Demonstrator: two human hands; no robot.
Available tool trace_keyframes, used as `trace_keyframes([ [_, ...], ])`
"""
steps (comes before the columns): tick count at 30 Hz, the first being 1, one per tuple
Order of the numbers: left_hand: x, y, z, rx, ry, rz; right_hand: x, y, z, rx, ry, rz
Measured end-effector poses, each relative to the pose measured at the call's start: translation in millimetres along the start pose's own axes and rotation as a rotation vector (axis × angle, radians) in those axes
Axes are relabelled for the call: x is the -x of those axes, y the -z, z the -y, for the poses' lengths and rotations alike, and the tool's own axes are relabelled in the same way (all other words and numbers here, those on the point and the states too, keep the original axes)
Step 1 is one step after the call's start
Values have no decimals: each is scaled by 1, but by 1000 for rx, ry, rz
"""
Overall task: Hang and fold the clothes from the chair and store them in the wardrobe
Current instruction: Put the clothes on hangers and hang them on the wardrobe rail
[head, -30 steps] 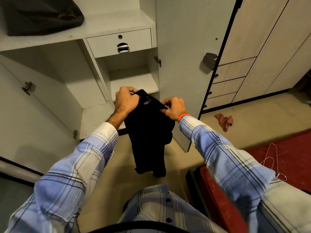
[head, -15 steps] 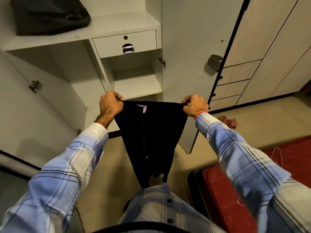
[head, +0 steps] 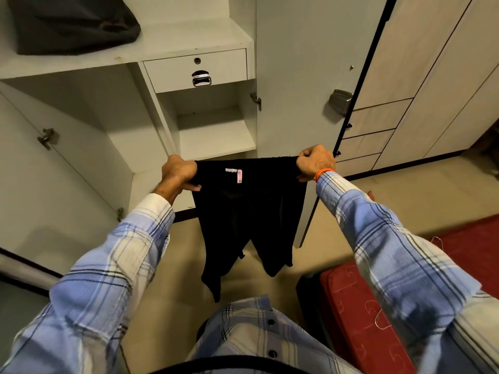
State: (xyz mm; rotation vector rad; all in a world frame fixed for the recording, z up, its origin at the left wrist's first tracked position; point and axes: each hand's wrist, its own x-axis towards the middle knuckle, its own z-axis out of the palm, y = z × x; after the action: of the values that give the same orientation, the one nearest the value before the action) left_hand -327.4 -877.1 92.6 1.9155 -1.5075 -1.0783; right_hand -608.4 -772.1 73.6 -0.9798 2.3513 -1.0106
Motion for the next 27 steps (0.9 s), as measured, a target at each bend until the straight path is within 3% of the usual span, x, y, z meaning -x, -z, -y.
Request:
trace_keyframes([
  [3,-2,-6,-3,363,37,78,-1,1,6,-34,-19,-26],
  [5,0,-8,-7,459,69,99,-5,2,7,-71,-47,-51],
  [13,-9,0,-5,302,91,177,-9,11,-2,-233,-151,175],
  [22,-8,-5,10,81,-30,42,-5,9,-8,-336,-199,339],
  [27,-6,-3,12,54,-151,185,-4,9,-13,-383,-198,341],
])
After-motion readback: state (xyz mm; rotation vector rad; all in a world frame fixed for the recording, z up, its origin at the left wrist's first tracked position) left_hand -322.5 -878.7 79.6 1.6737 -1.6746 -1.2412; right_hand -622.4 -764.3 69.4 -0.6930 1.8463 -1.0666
